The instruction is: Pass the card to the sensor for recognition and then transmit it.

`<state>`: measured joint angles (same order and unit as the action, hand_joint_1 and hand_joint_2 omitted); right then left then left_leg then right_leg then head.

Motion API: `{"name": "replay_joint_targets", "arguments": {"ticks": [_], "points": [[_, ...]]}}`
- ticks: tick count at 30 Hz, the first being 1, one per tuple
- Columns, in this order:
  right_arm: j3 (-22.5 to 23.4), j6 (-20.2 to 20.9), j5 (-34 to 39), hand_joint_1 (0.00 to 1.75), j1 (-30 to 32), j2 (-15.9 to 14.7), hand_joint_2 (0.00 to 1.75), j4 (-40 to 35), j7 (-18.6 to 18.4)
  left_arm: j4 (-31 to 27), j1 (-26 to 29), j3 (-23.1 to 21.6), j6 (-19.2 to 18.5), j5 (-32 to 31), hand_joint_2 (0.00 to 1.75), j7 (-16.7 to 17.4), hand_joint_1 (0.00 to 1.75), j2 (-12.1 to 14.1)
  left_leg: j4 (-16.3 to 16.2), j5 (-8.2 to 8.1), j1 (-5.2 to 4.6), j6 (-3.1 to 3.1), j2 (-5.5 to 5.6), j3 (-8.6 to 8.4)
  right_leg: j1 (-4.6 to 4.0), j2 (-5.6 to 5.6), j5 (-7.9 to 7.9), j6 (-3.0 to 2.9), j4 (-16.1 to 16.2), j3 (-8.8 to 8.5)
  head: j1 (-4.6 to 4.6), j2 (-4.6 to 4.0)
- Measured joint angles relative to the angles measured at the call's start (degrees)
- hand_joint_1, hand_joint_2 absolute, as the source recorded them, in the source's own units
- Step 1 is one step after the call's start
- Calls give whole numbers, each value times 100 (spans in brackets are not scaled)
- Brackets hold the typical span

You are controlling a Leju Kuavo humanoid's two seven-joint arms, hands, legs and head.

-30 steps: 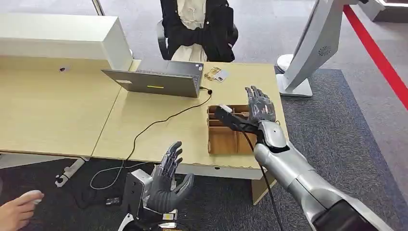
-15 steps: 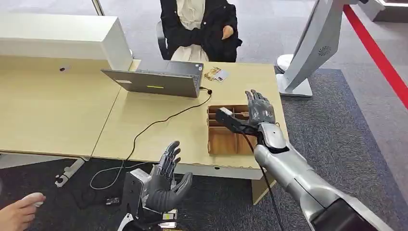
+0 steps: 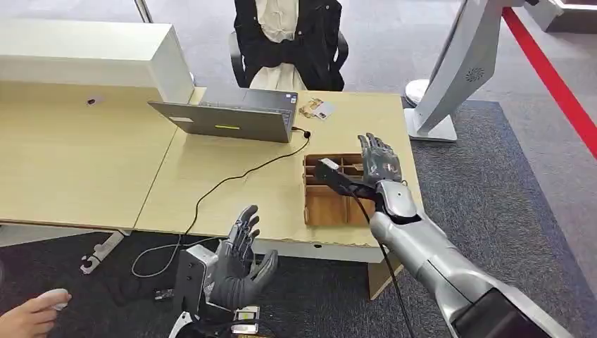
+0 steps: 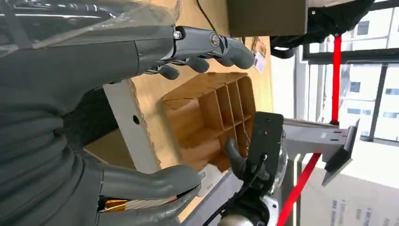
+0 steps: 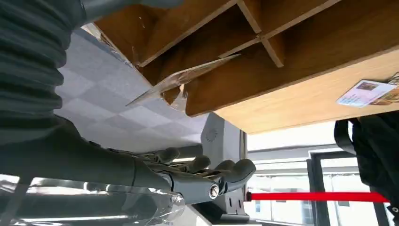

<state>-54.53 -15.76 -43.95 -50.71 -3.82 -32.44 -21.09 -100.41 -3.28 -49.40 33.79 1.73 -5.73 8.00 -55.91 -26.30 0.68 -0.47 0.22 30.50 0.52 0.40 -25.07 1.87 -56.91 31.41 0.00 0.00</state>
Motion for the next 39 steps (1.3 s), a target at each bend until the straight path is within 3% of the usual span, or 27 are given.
{"name": "replay_joint_targets", "arguments": {"ticks": [22,23,24,39], "points": [[26,-63,68,0,-13,-157,175,83,-101,-44,-2,-9,41,24,175,13,0,35,0,0,0,0,-1,0,0,0,0,0,0,1,0,-2],[26,-63,68,162,-13,-162,175,83,-101,-44,-2,-9,41,24,175,11,0,35,0,0,0,0,-1,0,0,0,0,0,0,1,2,-2],[26,-61,68,175,-13,-168,175,83,-101,-44,-2,-9,41,24,175,11,0,35,0,0,0,0,0,0,0,0,0,0,0,0,2,-2],[26,26,162,175,-66,-164,175,83,0,-44,-2,-9,41,31,175,-11,0,35,0,0,0,0,0,0,0,0,0,0,0,-1,2,-2]]}}
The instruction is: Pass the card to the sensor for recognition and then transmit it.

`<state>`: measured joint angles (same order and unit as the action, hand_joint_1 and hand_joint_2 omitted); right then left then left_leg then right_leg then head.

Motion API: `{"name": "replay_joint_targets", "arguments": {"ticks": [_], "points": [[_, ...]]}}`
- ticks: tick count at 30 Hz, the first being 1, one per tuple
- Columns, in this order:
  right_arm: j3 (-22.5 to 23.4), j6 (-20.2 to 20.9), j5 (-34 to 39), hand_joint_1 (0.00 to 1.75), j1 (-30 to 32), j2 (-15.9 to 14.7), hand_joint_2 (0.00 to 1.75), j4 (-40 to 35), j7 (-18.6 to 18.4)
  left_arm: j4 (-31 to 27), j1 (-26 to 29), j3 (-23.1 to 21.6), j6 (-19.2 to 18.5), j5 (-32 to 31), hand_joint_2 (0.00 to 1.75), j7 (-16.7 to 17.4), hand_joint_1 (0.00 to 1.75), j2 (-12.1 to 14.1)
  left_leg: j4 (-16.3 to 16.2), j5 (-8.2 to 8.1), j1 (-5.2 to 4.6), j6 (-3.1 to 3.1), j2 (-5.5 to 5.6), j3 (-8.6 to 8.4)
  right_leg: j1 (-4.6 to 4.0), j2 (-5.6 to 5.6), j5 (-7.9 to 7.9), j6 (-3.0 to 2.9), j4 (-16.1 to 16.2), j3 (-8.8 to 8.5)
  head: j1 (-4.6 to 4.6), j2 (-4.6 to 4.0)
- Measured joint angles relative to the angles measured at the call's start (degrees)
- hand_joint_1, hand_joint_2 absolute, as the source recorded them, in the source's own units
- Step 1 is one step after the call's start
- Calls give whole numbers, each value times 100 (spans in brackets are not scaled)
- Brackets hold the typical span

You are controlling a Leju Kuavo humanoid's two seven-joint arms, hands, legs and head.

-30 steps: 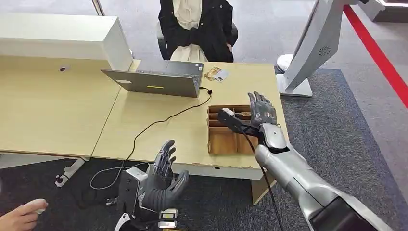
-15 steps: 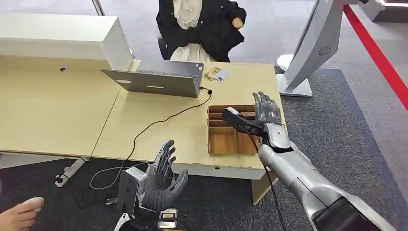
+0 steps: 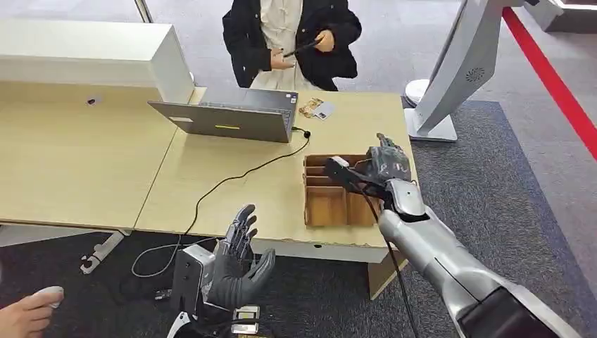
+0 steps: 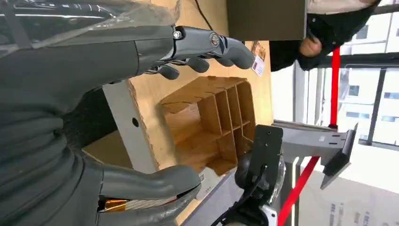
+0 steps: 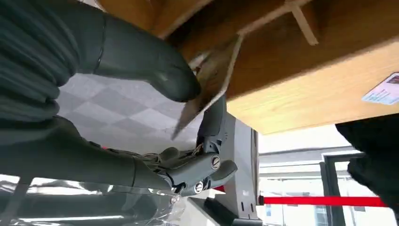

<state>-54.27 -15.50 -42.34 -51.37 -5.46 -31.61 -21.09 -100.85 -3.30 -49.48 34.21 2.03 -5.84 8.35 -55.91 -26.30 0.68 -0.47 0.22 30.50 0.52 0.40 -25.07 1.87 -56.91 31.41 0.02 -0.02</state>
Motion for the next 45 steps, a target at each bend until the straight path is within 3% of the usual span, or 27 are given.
{"name": "replay_joint_targets", "arguments": {"ticks": [21,29,45], "points": [[-4,-74,-7,175,-81,96,175,79,24,0,-13,0,33,72,175,-52,0,0,0,0,0,0,0,0,0,0,0,0,0,0,0,0],[-7,-402,-162,175,-631,190,175,74,-4,2,-73,-4,-79,74,175,-103,0,-2,0,1,0,0,-2,-1,0,0,0,0,0,1,0,0],[-55,-70,-501,175,-1324,181,175,46,-363,77,-105,-11,-446,133,175,-302,0,-61,-1,1,-1,0,-2,-1,1,0,1,0,0,2,-2,0]]}}
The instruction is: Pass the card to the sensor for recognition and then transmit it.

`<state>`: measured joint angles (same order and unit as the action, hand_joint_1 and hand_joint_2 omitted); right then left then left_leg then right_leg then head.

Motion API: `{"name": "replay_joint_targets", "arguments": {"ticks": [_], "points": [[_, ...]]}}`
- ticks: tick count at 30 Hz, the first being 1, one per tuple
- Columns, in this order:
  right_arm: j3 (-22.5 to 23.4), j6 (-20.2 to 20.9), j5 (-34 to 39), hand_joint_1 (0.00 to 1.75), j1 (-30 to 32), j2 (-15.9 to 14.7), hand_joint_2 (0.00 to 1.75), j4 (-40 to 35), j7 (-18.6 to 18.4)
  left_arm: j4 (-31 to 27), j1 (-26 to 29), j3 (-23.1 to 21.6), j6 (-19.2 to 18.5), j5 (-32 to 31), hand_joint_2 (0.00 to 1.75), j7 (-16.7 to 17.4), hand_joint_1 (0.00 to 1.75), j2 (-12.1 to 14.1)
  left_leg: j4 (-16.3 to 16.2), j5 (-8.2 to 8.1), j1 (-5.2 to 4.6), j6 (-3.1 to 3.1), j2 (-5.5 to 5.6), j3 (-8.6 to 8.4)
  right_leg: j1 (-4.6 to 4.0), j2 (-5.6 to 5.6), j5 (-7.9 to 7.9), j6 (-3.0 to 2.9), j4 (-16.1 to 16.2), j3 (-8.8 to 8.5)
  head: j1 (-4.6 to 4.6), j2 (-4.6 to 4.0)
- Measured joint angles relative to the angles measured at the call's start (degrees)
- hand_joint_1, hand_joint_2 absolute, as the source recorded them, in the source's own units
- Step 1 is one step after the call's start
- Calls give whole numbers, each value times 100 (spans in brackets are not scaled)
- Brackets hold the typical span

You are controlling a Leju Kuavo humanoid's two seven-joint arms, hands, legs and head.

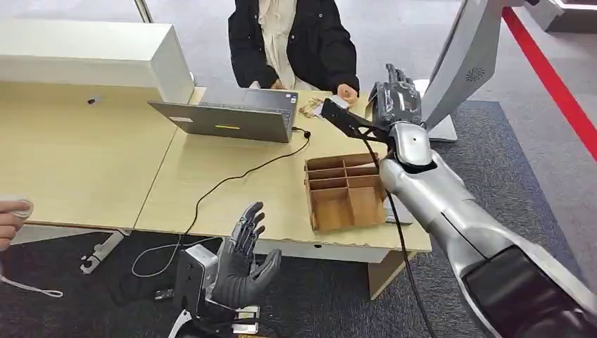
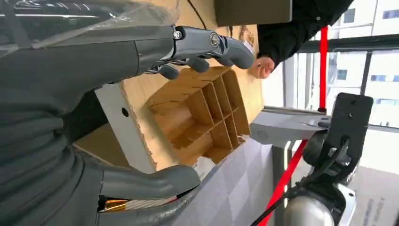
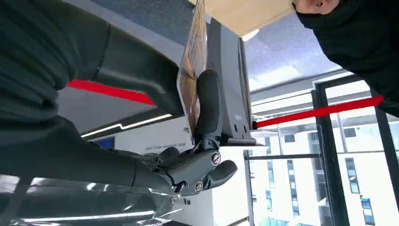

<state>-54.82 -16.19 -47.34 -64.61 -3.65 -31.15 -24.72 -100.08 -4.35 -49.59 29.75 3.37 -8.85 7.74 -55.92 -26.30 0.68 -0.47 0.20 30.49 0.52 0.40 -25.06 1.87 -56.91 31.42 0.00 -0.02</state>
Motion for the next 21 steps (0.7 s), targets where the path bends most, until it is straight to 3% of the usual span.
{"name": "replay_joint_targets", "arguments": {"ticks": [8,21], "points": [[-63,245,-15,175,-137,7,175,31,-83,151,-56,-4,-162,39,175,-105,0,-109,0,0,0,0,0,0,0,0,0,0,0,-1,2,2],[-85,203,-9,175,-433,201,175,210,-94,236,-63,-4,-295,39,175,-157,0,-142,0,0,1,0,0,1,-1,0,0,0,0,-1,2,2]]}}
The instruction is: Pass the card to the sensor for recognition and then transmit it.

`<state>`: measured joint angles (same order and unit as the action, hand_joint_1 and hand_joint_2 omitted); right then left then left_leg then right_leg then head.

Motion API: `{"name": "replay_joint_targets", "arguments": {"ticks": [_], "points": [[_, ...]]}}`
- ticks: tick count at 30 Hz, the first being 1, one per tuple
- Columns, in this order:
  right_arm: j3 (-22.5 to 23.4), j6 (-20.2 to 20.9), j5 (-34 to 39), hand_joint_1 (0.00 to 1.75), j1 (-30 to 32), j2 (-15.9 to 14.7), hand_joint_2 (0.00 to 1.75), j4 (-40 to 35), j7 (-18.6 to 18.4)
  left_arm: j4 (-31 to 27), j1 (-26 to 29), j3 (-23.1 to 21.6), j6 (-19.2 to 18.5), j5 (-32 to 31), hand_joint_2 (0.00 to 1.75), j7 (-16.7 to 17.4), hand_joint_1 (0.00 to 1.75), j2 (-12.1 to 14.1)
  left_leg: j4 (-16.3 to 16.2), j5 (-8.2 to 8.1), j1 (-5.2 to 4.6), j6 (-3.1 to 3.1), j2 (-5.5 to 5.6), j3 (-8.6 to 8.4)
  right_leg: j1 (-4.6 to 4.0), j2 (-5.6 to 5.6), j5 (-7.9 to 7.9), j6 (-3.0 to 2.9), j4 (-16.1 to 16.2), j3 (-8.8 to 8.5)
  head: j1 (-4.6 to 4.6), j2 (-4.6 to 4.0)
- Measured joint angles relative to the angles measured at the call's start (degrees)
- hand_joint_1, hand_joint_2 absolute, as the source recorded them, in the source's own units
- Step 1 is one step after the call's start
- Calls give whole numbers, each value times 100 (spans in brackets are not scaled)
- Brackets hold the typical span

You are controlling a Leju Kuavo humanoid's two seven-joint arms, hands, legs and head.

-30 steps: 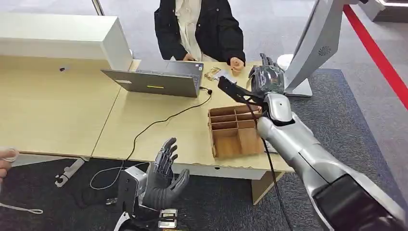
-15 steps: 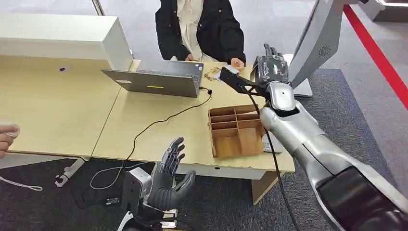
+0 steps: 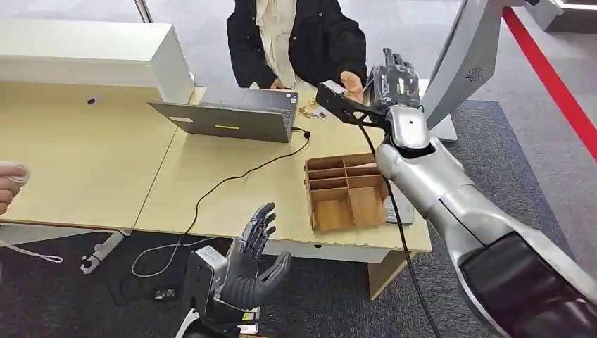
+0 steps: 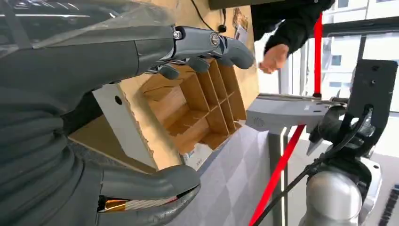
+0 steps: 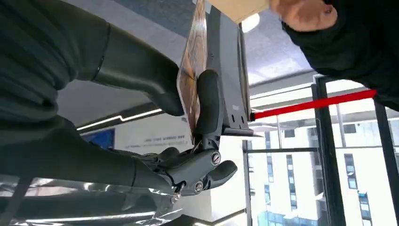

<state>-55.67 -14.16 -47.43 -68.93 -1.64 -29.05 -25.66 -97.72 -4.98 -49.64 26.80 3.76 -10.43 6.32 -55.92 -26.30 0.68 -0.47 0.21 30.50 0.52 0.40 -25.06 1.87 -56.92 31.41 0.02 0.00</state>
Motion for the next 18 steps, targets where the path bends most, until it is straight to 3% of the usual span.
{"name": "replay_joint_targets", "arguments": {"ticks": [8,18], "points": [[-4,-2,-39,175,-117,179,175,160,-118,44,-7,-2,15,0,175,-2,0,0,0,0,0,0,0,0,0,0,0,0,0,0,-2,0],[-2,37,77,175,-121,166,175,402,-227,101,-11,-9,-13,103,175,0,0,2,0,0,0,0,0,-1,0,0,0,0,0,1,0,-2]]}}
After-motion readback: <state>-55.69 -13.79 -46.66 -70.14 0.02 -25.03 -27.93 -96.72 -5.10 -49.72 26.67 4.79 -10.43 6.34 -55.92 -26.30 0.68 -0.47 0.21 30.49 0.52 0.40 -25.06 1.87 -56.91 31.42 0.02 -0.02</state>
